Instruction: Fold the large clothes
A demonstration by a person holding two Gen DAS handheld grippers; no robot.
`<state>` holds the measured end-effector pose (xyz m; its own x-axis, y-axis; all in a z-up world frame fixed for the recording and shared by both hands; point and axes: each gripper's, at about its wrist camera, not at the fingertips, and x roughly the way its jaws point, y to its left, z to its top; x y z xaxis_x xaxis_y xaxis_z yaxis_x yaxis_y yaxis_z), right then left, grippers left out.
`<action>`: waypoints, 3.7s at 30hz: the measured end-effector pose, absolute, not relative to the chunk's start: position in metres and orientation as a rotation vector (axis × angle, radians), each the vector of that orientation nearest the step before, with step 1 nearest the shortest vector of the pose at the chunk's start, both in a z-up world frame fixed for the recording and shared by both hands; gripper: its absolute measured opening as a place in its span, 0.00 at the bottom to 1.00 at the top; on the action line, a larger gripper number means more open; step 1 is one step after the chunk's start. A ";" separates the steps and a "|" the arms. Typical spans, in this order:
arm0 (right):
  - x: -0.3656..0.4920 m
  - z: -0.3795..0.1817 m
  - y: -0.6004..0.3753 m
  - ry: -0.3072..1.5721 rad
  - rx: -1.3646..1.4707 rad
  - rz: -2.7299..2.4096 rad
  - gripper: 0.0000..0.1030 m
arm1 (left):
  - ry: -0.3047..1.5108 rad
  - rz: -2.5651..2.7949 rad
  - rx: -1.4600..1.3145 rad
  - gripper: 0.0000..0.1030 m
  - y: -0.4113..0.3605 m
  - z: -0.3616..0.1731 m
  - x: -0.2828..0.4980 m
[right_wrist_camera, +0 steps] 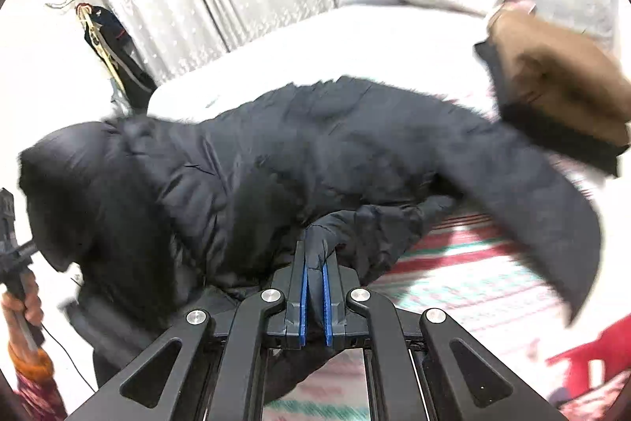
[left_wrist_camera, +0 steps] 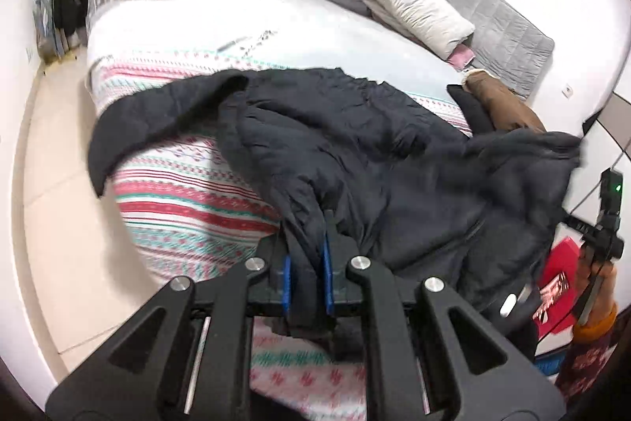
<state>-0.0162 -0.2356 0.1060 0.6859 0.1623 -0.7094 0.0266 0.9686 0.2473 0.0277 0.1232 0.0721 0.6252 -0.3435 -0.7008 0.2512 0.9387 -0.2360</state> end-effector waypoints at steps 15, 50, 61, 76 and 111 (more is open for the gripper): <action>-0.074 0.044 -0.297 1.133 -0.022 -0.269 0.13 | 1.195 -0.055 0.314 0.46 0.156 -0.013 0.010; 0.185 0.007 -0.105 1.034 0.154 0.634 0.69 | 0.993 -0.684 0.010 0.02 0.123 -0.023 0.213; 0.192 0.001 -0.074 0.973 0.359 0.917 0.22 | 0.896 -0.777 0.011 0.02 0.159 0.009 0.143; 0.120 -0.019 -0.026 1.165 0.056 0.906 0.40 | 0.890 -0.805 -0.069 0.56 0.149 0.007 0.114; 0.141 -0.007 -0.378 0.917 0.498 0.376 0.57 | 1.171 -1.041 -0.068 0.09 -0.130 -0.077 0.192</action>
